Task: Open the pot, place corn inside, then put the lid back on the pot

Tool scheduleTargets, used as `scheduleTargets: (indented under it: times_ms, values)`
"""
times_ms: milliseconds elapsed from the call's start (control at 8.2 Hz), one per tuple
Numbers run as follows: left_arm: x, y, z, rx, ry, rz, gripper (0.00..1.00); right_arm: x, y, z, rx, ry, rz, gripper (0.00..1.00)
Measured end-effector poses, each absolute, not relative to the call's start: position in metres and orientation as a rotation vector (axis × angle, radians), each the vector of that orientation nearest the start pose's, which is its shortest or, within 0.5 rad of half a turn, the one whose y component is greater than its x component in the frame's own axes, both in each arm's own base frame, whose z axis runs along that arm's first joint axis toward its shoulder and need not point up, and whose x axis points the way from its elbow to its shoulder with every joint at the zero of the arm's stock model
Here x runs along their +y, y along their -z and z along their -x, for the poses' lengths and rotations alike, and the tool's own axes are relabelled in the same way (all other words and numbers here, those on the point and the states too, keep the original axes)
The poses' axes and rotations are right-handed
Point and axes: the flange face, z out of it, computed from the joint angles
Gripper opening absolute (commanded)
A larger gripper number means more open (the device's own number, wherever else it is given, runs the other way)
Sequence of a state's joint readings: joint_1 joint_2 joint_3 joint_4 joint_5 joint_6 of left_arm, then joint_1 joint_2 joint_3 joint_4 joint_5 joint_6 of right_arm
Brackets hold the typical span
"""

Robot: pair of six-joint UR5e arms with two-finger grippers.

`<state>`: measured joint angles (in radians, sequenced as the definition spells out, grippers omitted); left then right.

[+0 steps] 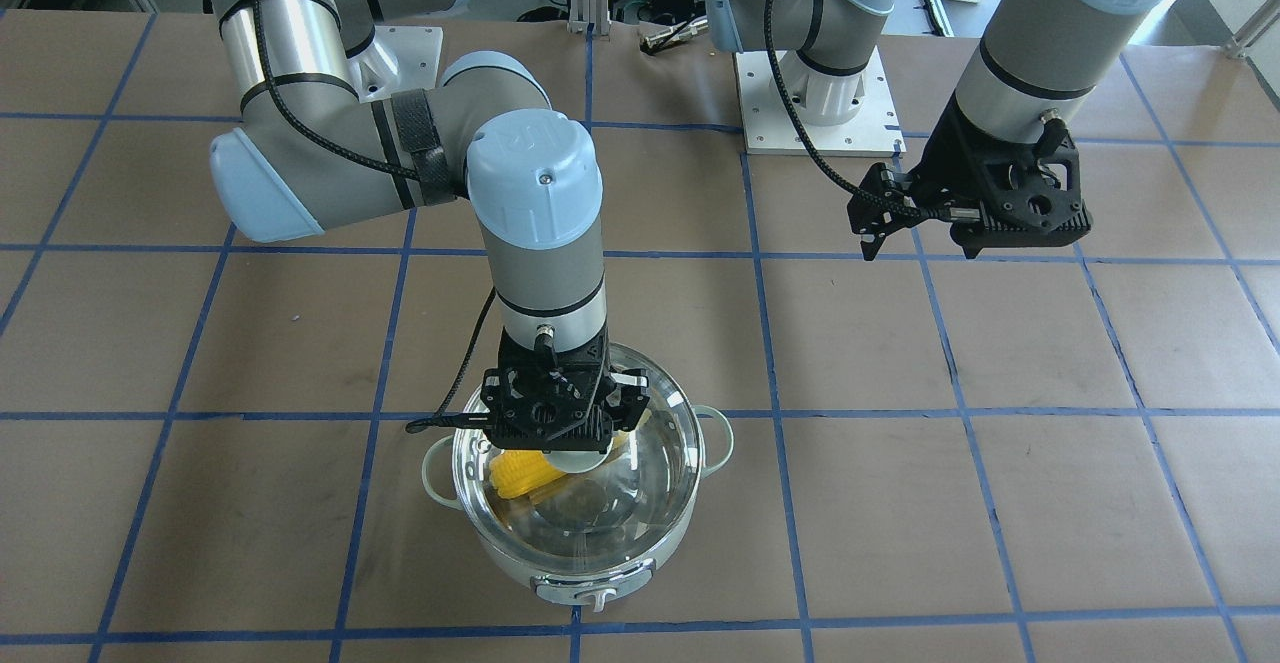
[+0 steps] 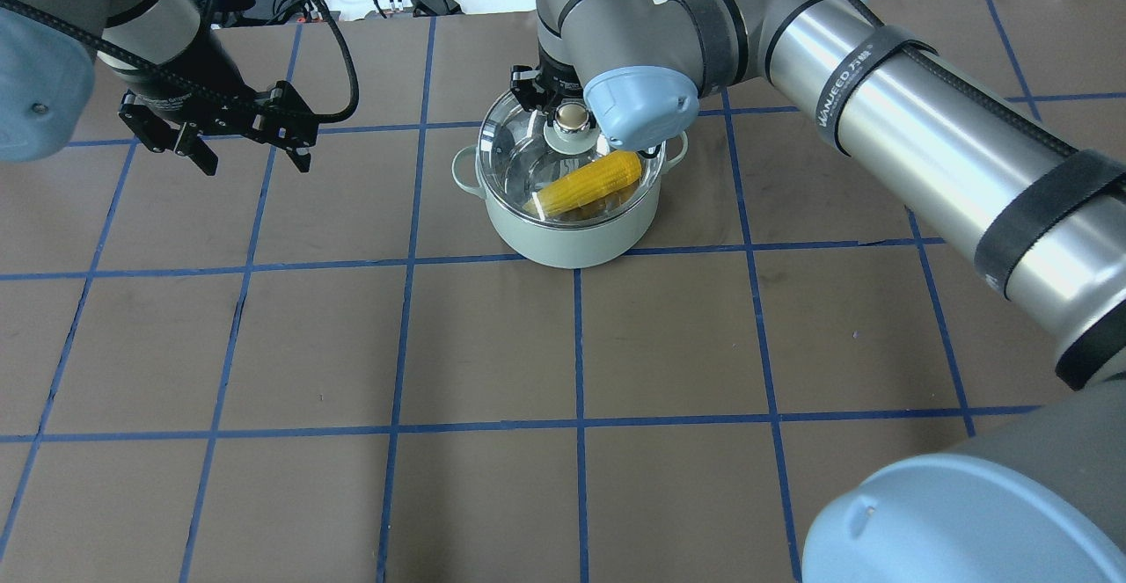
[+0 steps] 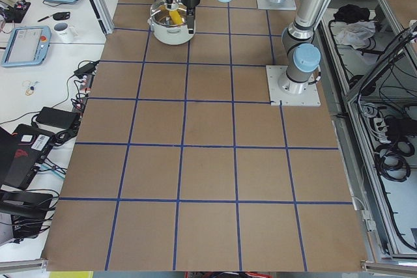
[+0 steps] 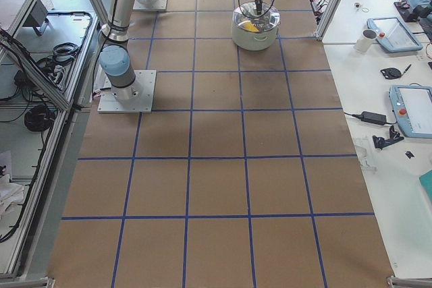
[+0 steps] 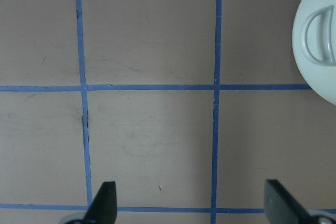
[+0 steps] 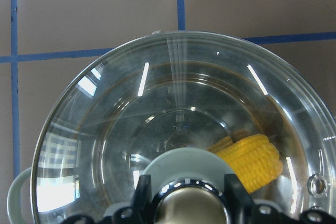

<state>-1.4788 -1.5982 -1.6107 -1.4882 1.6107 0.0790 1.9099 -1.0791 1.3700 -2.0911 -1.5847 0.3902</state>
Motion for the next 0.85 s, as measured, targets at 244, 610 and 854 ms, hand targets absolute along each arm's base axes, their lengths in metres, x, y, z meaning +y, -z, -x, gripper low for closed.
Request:
scheduleTargets:
  times_ms: [244,610,854]
  values:
    - [-0.5142,-0.4619,0.0824,3.101,0.015,0.019,1.00,-0.6126,-0.3488,-0.3566,3.053,0.335,-0.080,0.25]
    - [-0.5142,-0.4615,0.0823,3.100,0.012,0.014,1.00,-0.6121,-0.3487,-0.3567,3.053,0.330,-0.090,0.26]
    - [-0.5141,-0.4625,0.0827,3.099,0.017,0.010,1.00,-0.6114,-0.3481,-0.3575,3.054,0.325,-0.091,0.45]
